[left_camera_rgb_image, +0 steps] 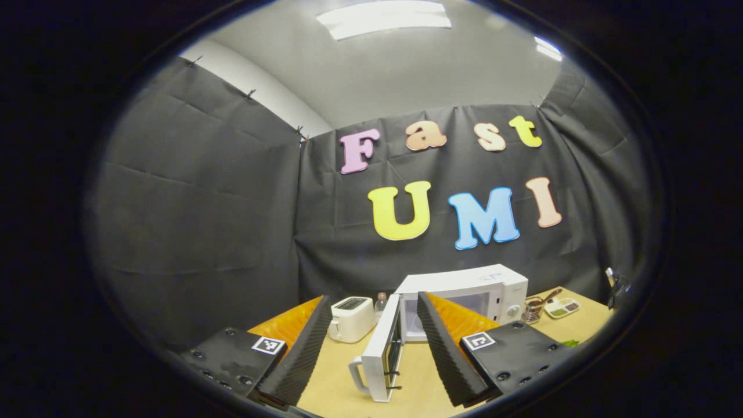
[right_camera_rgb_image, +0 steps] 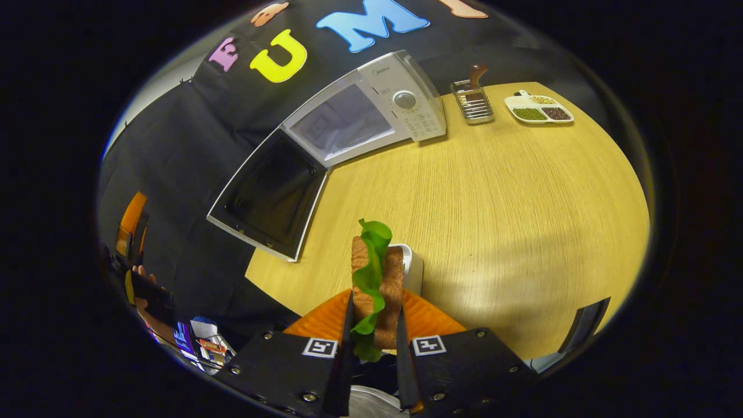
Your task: Open the microwave oven with the left hand, put the food in, and close the microwave oven.
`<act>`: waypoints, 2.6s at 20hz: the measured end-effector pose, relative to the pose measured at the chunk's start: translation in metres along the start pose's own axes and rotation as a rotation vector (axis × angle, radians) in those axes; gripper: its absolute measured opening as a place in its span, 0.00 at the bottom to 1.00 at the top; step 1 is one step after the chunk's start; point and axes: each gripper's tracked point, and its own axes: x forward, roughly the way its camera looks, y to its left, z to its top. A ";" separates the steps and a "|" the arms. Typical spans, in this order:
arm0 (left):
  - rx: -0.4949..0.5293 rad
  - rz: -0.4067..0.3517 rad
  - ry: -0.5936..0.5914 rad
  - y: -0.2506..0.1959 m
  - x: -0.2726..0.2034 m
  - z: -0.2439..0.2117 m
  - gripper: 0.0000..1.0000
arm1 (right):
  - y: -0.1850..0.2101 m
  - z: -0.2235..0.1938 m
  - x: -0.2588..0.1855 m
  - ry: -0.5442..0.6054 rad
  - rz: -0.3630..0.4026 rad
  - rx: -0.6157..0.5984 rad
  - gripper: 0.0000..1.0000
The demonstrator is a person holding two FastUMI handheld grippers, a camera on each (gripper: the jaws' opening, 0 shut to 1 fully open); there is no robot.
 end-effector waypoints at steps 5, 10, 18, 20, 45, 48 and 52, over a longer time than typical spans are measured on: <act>-0.036 -0.021 -0.003 0.008 0.035 -0.011 0.95 | 0.028 0.040 0.002 -0.091 0.017 0.015 0.32; -0.033 -0.034 -0.020 0.032 0.065 -0.012 0.96 | 0.054 0.072 0.023 -0.154 0.007 -0.004 0.32; -0.035 -0.025 -0.026 0.083 0.109 -0.024 0.97 | 0.092 0.105 0.077 -0.195 -0.005 -0.028 0.32; -0.034 -0.020 -0.023 0.097 0.122 -0.029 0.97 | 0.098 0.115 0.092 -0.217 -0.006 -0.012 0.32; 0.039 0.082 0.127 0.227 0.182 -0.107 0.93 | 0.101 0.266 0.273 -0.554 -0.095 0.126 0.32; 0.058 0.100 0.149 0.239 0.181 -0.113 0.93 | 0.099 0.282 0.290 -0.574 -0.103 0.151 0.32; 0.073 0.124 0.177 0.249 0.174 -0.123 0.95 | 0.088 0.304 0.308 -0.617 -0.126 0.179 0.34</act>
